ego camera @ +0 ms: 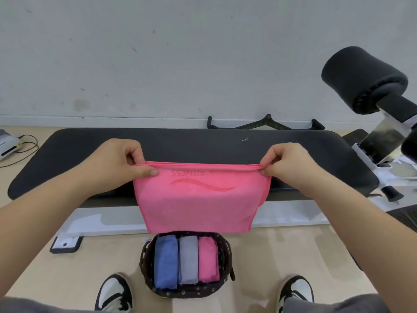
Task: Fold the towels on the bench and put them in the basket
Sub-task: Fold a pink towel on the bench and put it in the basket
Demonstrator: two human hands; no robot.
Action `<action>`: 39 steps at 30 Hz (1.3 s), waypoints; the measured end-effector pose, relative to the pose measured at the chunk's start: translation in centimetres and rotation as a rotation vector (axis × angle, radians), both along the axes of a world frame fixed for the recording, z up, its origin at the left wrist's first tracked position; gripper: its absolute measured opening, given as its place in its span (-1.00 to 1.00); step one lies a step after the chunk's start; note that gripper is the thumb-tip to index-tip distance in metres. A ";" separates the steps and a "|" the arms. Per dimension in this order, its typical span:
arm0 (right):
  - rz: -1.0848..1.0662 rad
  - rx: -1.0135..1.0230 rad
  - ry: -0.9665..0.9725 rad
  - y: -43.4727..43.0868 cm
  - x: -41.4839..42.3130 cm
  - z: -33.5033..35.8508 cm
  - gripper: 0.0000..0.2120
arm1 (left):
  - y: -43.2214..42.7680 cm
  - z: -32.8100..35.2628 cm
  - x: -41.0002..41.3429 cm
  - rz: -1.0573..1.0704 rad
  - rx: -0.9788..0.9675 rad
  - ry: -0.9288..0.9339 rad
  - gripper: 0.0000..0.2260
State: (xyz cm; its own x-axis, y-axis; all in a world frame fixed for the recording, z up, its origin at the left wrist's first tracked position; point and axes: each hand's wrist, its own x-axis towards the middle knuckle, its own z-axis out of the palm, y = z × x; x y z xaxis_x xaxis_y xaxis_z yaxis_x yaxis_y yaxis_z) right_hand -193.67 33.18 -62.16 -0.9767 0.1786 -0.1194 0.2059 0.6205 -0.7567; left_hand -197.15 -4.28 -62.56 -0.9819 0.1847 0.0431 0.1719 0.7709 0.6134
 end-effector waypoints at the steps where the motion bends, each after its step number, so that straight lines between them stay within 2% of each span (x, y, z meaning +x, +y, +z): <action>1: -0.005 0.051 0.018 -0.1 0.0 0.0 -0.79 | 0.0 0.1 0.0 0.001 0.001 -0.014 -0.68; 5: 0.030 0.126 0.014 -0.1 0.0 0.0 -0.72 | 0.3 0.3 0.1 -0.004 0.026 -0.082 -0.64; 12: 0.137 -0.188 -0.025 0.2 1.3 0.4 -0.84 | 0.0 -0.3 -0.1 0.031 0.042 -0.077 -0.64; 15: 0.171 -0.226 -0.070 0.5 1.5 0.2 -0.91 | -0.1 -0.5 -0.2 0.055 0.060 -0.069 -0.65; 19: 0.201 -0.116 -0.064 0.5 1.7 0.0 -0.93 | 0.0 -0.4 0.0 0.060 0.054 -0.072 -0.66; 23: 0.198 0.125 -0.056 0.5 1.7 0.6 -0.89 | 0.2 0.1 0.3 0.037 0.069 -0.104 -0.77; 25: 0.163 0.190 -0.086 0.5 1.7 0.9 -0.85 | 0.0 0.4 0.4 0.011 0.097 -0.133 -0.84; 27: 0.095 0.157 -0.113 0.4 1.7 1.2 -0.83 | -0.1 0.5 0.4 -0.021 0.130 -0.159 -0.80; 29: -0.007 0.066 -0.094 0.3 1.6 1.2 -0.81 | 0.3 0.7 0.6 -0.054 0.147 -0.193 -0.78; 32: -0.191 -0.140 -0.018 0.0 1.0 0.9 -0.78 | 1.4 0.4 -0.1 -0.054 0.078 -0.140 -0.93; 37: -0.383 -0.310 0.076 -1.0 -2.0 -1.0 -0.66 | 3.9 -0.1 -3.1 0.173 0.022 -0.012 -0.90; 39: -0.397 -0.298 0.138 -1.6 -3.4 -1.5 -0.71 | 4.9 -0.5 -4.5 0.280 0.216 -0.086 -0.87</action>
